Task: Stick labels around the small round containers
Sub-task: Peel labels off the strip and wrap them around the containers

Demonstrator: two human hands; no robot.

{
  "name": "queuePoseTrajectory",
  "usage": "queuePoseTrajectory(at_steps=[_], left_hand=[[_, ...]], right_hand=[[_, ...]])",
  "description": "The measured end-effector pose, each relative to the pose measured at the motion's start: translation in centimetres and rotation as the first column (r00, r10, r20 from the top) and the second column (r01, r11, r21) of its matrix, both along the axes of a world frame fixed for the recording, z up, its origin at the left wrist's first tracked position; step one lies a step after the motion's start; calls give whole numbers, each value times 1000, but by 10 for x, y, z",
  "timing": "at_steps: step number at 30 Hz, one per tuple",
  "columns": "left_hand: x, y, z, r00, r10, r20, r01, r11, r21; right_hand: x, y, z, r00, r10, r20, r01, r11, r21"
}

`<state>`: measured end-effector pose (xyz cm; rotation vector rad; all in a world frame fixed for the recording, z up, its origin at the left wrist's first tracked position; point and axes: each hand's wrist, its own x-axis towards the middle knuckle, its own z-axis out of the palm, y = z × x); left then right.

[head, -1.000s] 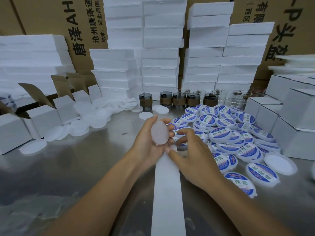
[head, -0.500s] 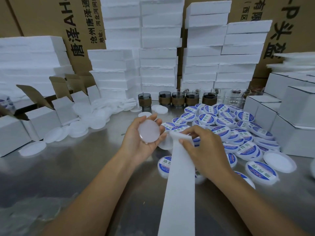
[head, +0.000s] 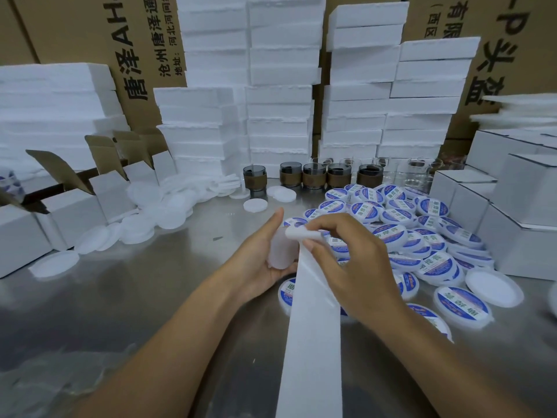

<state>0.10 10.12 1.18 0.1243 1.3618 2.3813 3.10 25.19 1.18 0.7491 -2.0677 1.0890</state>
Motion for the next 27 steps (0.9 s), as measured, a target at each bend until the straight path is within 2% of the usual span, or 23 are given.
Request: queuePoseTrajectory(at_steps=[4, 9, 13, 20, 27], left_hand=[[-1, -1, 1, 998, 70, -11, -70, 997, -24], [0, -4, 5, 977, 205, -65, -205, 979, 18], [0, -4, 6, 970, 228, -88, -223, 973, 62], [1, 4, 3, 973, 176, -152, -170, 984, 52], [2, 8, -2, 979, 161, -128, -162, 987, 1]], right_hand=[[0, 0, 0, 995, 98, -10, -97, 995, 35], [1, -1, -1, 986, 164, 23, -165, 985, 39], [5, -4, 1, 976, 191, 106, -185, 981, -64], [-3, -3, 1, 992, -2, 127, 26, 983, -184], [-13, 4, -12, 956, -152, 251, 170, 984, -51]])
